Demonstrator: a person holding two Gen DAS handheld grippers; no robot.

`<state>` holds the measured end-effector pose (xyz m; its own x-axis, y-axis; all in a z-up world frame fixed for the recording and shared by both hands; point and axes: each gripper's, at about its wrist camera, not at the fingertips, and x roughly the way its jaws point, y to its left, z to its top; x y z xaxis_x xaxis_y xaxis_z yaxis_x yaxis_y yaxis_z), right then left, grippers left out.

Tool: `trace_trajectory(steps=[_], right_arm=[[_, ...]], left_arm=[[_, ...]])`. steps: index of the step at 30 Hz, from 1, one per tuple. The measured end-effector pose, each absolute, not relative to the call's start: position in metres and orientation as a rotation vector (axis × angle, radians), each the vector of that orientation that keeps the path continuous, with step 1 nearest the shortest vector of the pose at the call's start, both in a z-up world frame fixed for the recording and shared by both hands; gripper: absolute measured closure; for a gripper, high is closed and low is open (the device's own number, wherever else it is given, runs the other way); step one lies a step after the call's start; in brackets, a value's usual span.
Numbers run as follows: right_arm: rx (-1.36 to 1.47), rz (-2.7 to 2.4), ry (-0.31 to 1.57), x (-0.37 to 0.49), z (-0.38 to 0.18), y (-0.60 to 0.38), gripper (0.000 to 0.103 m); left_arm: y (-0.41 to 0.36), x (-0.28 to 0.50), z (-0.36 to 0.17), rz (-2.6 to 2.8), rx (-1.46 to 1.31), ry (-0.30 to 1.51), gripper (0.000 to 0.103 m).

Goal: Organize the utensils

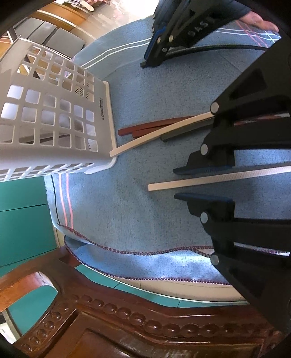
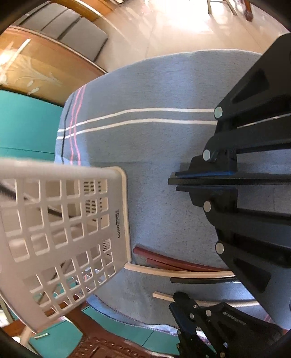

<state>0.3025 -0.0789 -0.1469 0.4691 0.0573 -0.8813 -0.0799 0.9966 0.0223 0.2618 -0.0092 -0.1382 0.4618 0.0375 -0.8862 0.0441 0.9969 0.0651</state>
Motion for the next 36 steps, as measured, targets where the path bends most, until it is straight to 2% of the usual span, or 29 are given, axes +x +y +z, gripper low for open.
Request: trace_trajectory(steps=[12,15,17,19,30,36], right_arm=[[-0.015,0.139,1.123,0.284,-0.147,-0.108,0.096],[-0.014,0.147,1.115,0.281,-0.144,-0.103,0.095],[-0.013,0.141,1.110,0.278,-0.143,-0.100,0.090],[-0.011,0.138,1.109,0.280,-0.142,-0.102,0.080],[-0.051,0.134,1.115,0.281,-0.145,-0.093,0.071],[-0.077,0.131,1.105,0.276,-0.145,-0.086,0.067]], left_arm=[[-0.018,0.252,-0.134,-0.010,0.080,1.091,0.085],[-0.016,0.255,-0.135,-0.005,0.082,1.091,0.082],[-0.014,0.258,-0.135,-0.001,0.081,1.093,0.080],[-0.011,0.260,-0.136,-0.001,0.076,1.095,0.077],[-0.004,0.261,-0.136,-0.010,0.071,1.104,0.068],[-0.005,0.257,-0.137,-0.016,0.069,1.105,0.068]])
